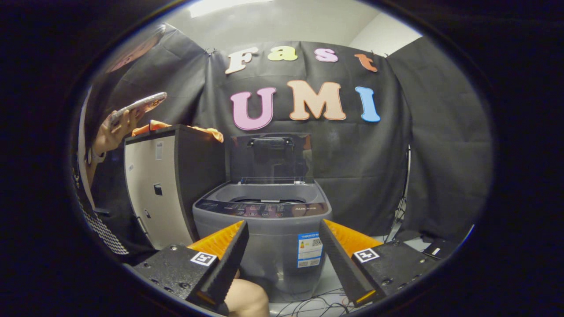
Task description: Put the clothes into the washing machine and then close the washing machine lid.
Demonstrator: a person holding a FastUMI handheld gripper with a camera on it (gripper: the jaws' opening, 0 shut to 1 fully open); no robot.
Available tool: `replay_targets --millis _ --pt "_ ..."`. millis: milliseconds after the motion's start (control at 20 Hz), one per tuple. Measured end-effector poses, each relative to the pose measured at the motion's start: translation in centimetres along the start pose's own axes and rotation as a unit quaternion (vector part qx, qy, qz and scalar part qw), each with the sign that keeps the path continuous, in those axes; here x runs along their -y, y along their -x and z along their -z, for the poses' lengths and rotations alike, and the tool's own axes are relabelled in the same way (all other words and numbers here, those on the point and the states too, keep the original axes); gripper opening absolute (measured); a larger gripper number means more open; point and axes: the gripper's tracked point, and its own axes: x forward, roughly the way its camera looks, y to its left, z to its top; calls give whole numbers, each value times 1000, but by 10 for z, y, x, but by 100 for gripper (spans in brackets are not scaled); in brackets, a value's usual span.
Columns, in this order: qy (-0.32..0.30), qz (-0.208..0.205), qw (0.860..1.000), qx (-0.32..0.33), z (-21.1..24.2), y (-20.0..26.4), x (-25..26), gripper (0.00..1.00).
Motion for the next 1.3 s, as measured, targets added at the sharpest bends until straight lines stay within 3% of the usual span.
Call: replay_targets --millis 200,450,700,1000,1300 --pt "-18 22 1000 13 -8 -7 0 97" --pt "-46 14 997 59 -80 -45 -33 97" --pt "-24 -43 996 73 -176 -104 -103 97" --pt "0 -108 993 46 -253 -177 -207 97" --pt "-1 -180 983 -14 -297 -230 -330 97"
